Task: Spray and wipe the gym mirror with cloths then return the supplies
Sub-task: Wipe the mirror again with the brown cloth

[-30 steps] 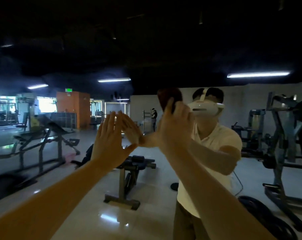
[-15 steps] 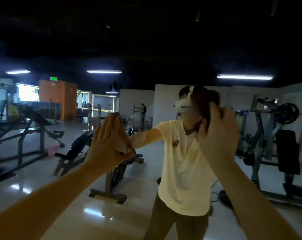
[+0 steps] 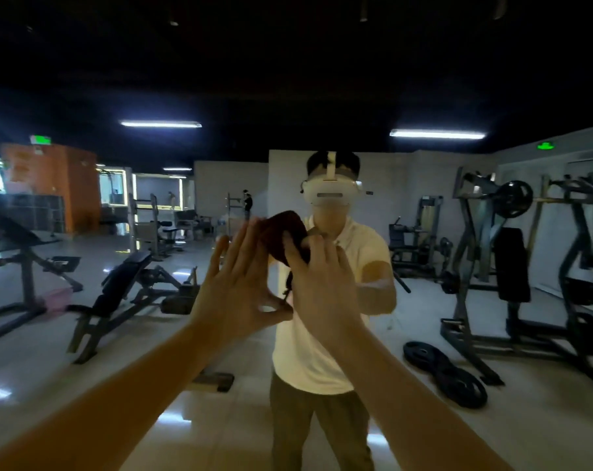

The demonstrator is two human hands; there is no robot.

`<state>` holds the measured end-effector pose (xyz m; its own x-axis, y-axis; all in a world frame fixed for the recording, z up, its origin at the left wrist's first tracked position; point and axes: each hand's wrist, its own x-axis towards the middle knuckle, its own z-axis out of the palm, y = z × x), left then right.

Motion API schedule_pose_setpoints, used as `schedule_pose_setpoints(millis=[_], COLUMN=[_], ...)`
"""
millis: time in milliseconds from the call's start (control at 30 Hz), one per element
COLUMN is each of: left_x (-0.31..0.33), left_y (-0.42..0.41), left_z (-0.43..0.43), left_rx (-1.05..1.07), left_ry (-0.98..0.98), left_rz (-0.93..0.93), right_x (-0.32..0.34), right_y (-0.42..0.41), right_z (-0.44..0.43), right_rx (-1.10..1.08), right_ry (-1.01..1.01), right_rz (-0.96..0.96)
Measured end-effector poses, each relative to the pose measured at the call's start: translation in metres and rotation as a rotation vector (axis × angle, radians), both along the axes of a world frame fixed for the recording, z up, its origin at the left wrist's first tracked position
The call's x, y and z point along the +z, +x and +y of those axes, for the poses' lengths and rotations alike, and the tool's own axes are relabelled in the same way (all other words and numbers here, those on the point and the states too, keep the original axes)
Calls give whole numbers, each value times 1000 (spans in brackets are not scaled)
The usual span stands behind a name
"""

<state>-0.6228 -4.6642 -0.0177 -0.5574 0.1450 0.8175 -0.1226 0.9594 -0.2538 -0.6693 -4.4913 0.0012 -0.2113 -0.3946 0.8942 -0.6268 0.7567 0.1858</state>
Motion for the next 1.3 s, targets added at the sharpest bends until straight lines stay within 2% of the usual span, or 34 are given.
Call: schedule_pose_setpoints(millis=[67,167,267,367,467,533,600,700,833,900,1000,1067,1133,1233,1300], left_x=[-3,-7,-8,-9,-9,-8,-5,-1,-16,-31,-50,-56,-58,-60,-59], left_y=[-7,-17,-20,-21,-22,-19,-12,4,22,23,12,2,-6,-7,-6], left_z=[2,3,1,-2,-2,-5,-10,-16,-14,-13,-7,1,7,6,1], left_rx=[19,3,-26,-50,-55,-46,-57,-113,-138,-124,-77,-43,-14,-23,-43], left_ry=[11,35,28,20,18,1,-34,-57,-44,-31,0,30,71,82,56], left_rz=[-13,9,33,35,13,-5,-16,-7,14,11,-61,-89,-90,-71,-70], right_x=[1,9,14,6,-4,-11,-27,-54,-76,-74,-62,-59,-60,-67,-74], right_y=[-10,-19,-31,-37,-24,-5,15,24,3,-8,-25,-34,-43,-53,-48], right_z=[40,102,143,137,82,39,-1,-32,11,55,121,156,178,157,116], right_rx=[-38,-67,-163,-266,-185,-163,37,-5,57,28,-80,-182,-207,-250,-214], right_ry=[-41,-208,-522,-722,-748,-603,-507,-310,153,206,-7,-120,-325,-683,-801], right_rz=[18,-122,-204,-157,-234,-210,-244,-255,-46,-30,-156,-131,-110,-148,-162])
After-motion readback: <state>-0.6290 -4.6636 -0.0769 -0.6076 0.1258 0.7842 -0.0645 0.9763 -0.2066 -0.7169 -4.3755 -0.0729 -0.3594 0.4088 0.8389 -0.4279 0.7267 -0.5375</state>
